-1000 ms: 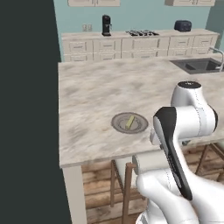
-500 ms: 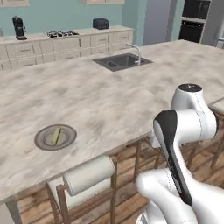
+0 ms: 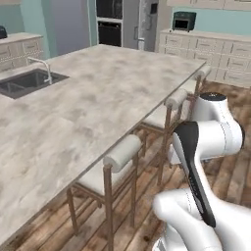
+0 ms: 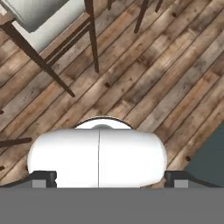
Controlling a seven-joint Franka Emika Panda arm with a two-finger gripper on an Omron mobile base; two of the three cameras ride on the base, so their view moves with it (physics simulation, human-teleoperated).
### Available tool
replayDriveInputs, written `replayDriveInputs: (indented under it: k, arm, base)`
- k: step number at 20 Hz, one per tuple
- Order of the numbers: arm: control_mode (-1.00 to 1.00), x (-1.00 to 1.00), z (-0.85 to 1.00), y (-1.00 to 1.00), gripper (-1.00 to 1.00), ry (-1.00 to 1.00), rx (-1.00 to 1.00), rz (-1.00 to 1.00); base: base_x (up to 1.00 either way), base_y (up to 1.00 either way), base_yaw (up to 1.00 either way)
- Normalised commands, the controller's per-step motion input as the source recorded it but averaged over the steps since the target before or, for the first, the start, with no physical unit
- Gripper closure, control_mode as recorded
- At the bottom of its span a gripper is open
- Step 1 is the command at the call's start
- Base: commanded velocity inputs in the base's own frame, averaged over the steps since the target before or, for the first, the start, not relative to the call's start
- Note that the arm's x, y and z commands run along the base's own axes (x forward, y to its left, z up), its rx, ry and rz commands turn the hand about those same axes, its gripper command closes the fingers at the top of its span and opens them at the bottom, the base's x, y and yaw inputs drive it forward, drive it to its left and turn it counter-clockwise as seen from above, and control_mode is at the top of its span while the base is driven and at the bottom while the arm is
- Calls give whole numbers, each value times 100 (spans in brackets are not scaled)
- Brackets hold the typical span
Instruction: Retrieve the butter from the fridge and place it on a plate on the dining table. Then retrieve the butter knife by the fridge and place it near the plate.
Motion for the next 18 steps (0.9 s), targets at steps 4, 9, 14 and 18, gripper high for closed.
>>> replayDriveInputs:
  k: [4,9,14,18]
  arm:
    - [100,0,0,0,-100,0,0,0]
    - [100,0,0,0,-100,0,0,0]
    - [100,0,0,0,-100,0,0,0]
    - [100,0,0,0,-100,0,0,0]
  base:
    - [28,-100,-61]
    - [24,-99,-65]
    - [45,-20,-52]
    - [82,0,-45]
